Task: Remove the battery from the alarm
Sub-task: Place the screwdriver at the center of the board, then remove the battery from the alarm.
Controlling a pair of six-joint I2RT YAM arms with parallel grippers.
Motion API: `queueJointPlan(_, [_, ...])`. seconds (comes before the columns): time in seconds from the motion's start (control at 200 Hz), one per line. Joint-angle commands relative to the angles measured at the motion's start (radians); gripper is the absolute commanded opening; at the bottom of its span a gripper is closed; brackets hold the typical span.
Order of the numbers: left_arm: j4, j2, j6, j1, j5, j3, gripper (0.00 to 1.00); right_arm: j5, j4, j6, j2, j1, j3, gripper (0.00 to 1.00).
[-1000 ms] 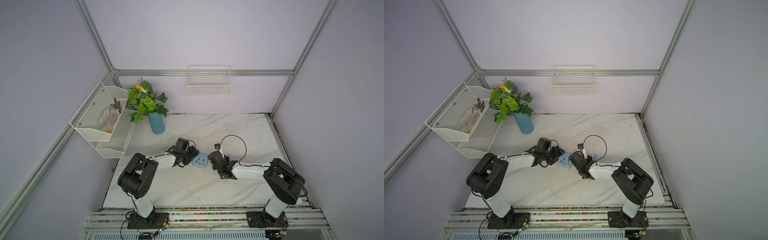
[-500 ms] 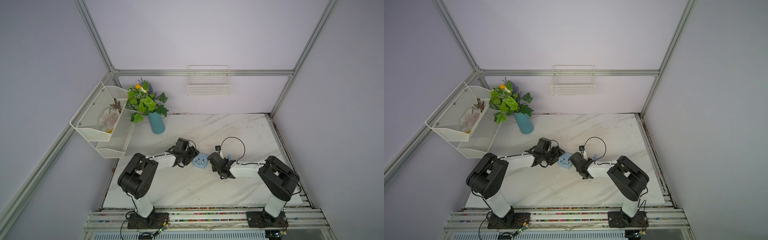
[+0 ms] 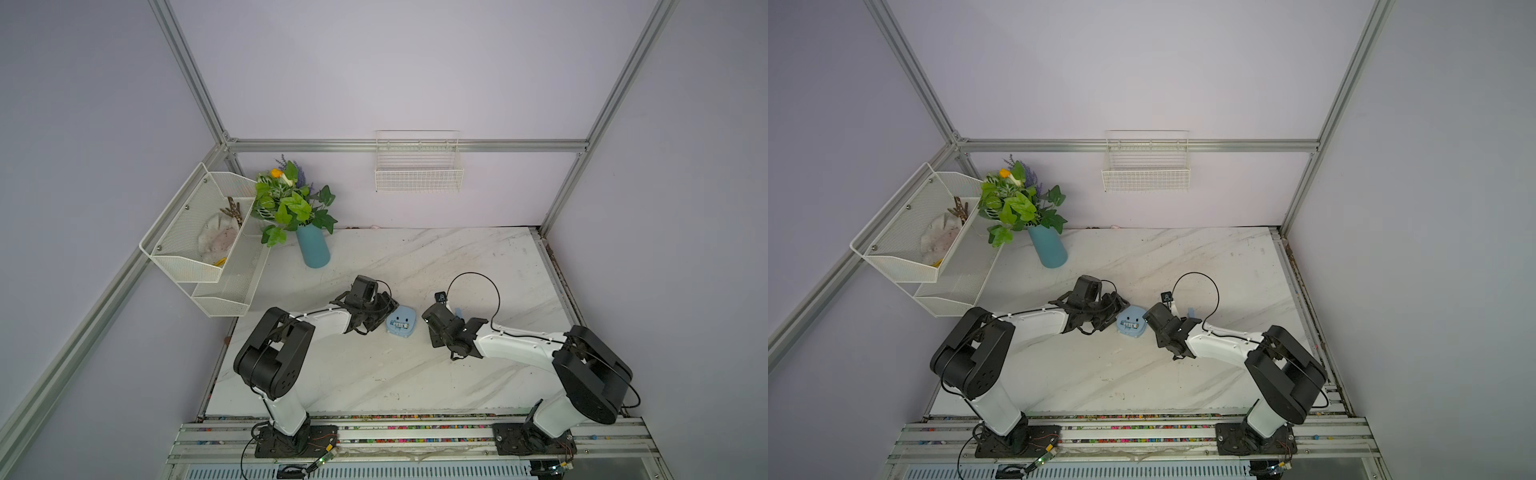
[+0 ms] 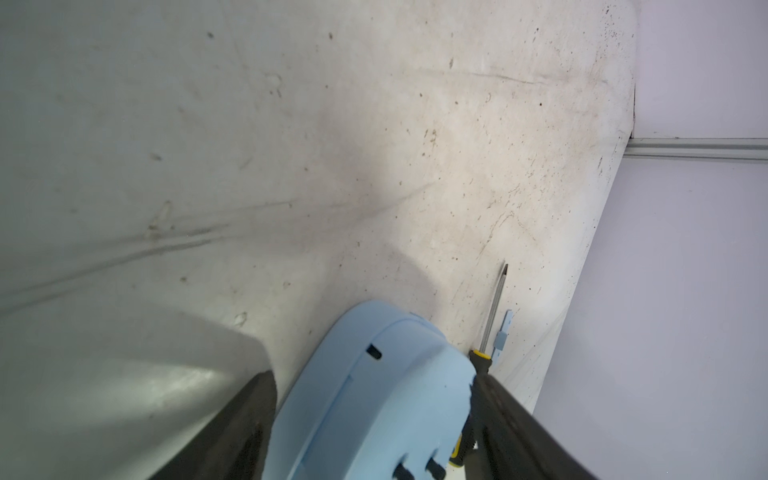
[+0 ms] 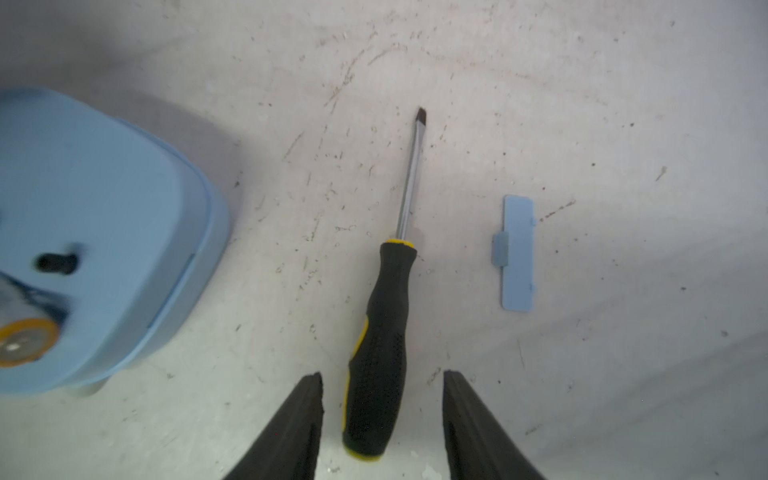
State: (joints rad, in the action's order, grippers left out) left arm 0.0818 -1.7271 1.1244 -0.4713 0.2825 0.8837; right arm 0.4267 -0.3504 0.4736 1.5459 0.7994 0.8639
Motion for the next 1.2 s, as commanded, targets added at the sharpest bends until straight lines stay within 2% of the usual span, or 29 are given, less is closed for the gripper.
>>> queueJointPlan(0.0, [-0.020, 0.032, -0.018, 0.003, -0.010, -0.032, 0.78, -0.065, -0.090, -0.028, -0.046, 0.009, 0.062, 0.45])
queueJointPlan(0.045, [-0.014, 0.034, -0.015, 0.003, -0.010, -0.037, 0.78, -0.105, -0.095, -0.027, -0.036, 0.011, 0.070, 0.36])
queueJointPlan(0.125, [-0.005, 0.038, -0.011, 0.003, -0.006, -0.046, 0.76, -0.189, -0.072, -0.015, -0.014, 0.015, 0.065, 0.13])
queueJointPlan(0.195, [0.001, 0.042, -0.008, 0.003, -0.005, -0.052, 0.74, -0.249, -0.039, -0.002, 0.024, 0.017, 0.062, 0.00])
queueJointPlan(0.335, [0.002, 0.057, -0.006, 0.003, -0.003, -0.066, 0.71, -0.314, 0.005, 0.017, 0.086, 0.017, 0.074, 0.00])
queueJointPlan(0.585, [0.009, 0.088, 0.000, 0.003, -0.004, -0.101, 0.66, -0.330, 0.037, 0.011, 0.179, 0.013, 0.136, 0.00])
queueJointPlan(1.195, [0.060, 0.100, 0.033, -0.019, -0.003, -0.171, 0.64, -0.326, 0.070, -0.006, 0.263, -0.041, 0.244, 0.00])
